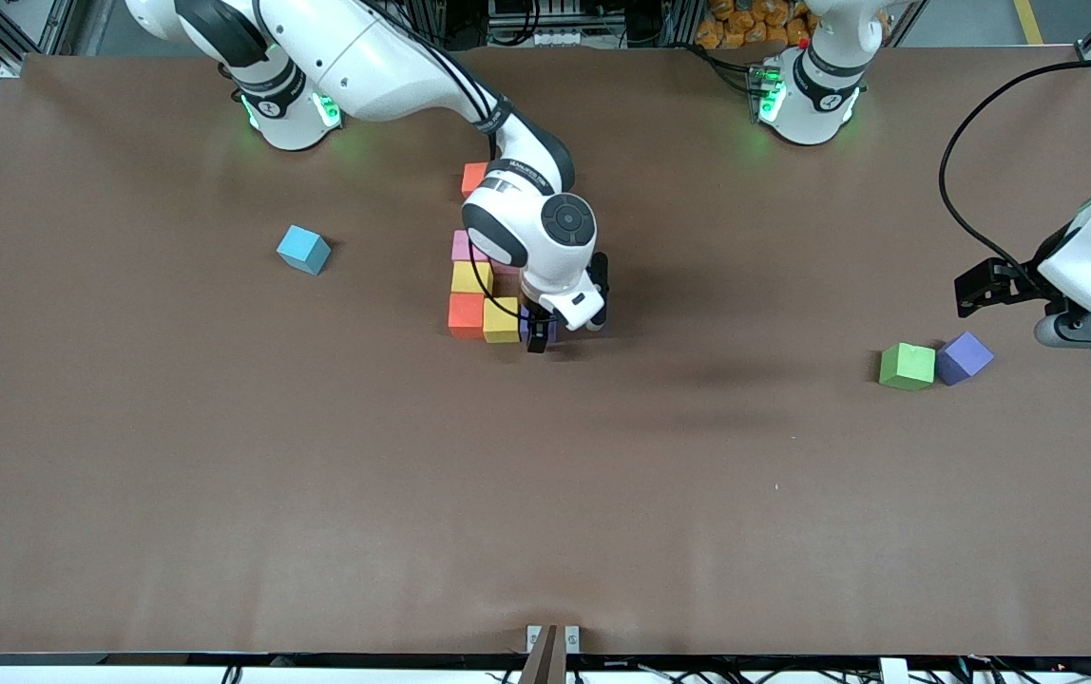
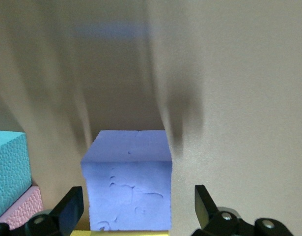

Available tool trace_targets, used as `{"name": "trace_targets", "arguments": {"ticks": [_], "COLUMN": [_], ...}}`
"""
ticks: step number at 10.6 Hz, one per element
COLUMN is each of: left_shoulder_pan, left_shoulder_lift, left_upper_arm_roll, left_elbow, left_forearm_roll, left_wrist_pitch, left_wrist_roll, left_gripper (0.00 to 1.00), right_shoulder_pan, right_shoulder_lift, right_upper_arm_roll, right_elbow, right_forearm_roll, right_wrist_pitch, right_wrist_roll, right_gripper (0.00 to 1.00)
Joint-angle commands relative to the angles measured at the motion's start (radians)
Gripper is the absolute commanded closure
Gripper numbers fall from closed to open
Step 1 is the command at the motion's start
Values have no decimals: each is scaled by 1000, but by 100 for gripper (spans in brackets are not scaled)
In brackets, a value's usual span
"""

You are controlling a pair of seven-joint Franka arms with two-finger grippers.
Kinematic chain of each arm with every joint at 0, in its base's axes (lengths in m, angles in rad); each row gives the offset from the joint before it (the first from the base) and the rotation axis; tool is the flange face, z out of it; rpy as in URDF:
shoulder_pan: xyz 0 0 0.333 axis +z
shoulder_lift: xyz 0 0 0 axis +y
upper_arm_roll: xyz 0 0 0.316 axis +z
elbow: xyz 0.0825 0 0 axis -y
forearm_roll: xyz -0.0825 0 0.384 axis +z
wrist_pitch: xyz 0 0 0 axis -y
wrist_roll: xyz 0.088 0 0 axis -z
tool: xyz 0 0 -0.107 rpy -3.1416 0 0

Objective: Form number 2 with 11 blocks
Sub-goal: 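Place purple beside the yellow block with the right gripper while the left gripper withdraws, then open the right gripper and withdraw it from the shape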

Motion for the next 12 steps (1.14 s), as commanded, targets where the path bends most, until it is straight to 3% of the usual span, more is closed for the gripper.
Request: {"name": "trace_targets", "arguments": {"ticks": [1, 3, 6, 9, 12], "left_shoulder_pan": [9, 11, 12, 12, 14], "left_shoulder_lift": [-17, -15, -17, -17, -17], "left_upper_arm_roll": [-2, 0, 0, 0, 0], "left_elbow": [-6, -5, -5, -5, 15], "left_forearm_roll": [-22, -19, -21, -21, -10], "left_wrist_pitch": [-7, -7, -7, -7, -7], "left_wrist_roll": [25, 25, 27, 27, 22], "left_gripper": [0, 0, 0, 0, 0], "right_shoulder_pan": [-22, -22, -56, -163, -334], "right_shoulder_lift": [-43, -72, -143, -229, -336], "right_upper_arm_roll": [23, 26, 31, 29, 28], "right_elbow": [-10, -10, -10, -12, -30], "right_forearm_roll": [-15, -9, 69, 115, 162], "right_wrist_pitch": [-44, -90, -167, -213, -259], "right_wrist_roll": [-4, -27, -52, -47, -52], "right_gripper": [0, 0, 0, 0, 0]}}
